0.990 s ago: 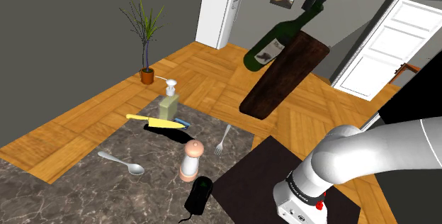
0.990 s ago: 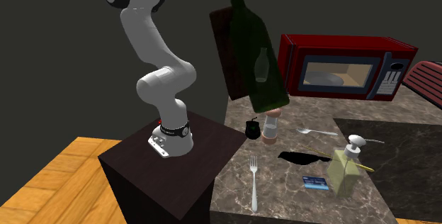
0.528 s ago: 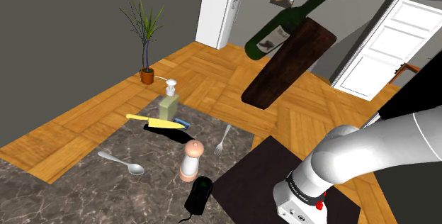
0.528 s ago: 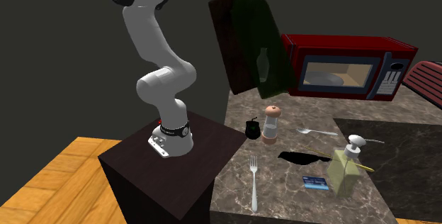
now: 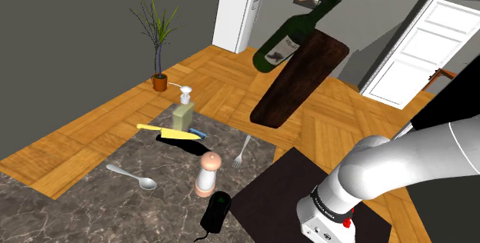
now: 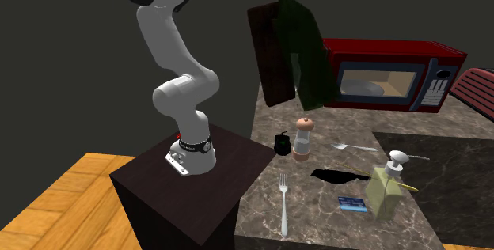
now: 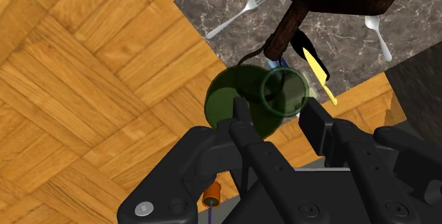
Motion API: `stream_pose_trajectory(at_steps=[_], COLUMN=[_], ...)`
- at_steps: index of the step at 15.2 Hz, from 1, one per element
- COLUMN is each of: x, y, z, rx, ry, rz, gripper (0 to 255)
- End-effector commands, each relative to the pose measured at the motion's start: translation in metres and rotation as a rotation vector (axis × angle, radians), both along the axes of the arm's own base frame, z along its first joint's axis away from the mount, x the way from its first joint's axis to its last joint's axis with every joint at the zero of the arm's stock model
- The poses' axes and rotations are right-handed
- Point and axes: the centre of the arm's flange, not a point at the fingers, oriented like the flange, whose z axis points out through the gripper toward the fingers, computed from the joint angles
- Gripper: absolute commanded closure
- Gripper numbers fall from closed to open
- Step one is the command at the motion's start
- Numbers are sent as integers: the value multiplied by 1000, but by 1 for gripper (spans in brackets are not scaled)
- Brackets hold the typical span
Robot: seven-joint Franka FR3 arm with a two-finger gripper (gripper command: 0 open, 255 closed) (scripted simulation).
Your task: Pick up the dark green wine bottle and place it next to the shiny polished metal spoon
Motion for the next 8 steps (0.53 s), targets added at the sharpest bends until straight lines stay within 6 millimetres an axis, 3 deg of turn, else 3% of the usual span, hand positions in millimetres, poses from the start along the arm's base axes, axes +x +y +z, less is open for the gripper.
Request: stream_pose_trajectory(at_steps=[1,8], x=[6,26], y=[21,98], z=[-9,-55], rx=[1,1], ry=[-2,-2], rz=[-1,-1], gripper=[255,255])
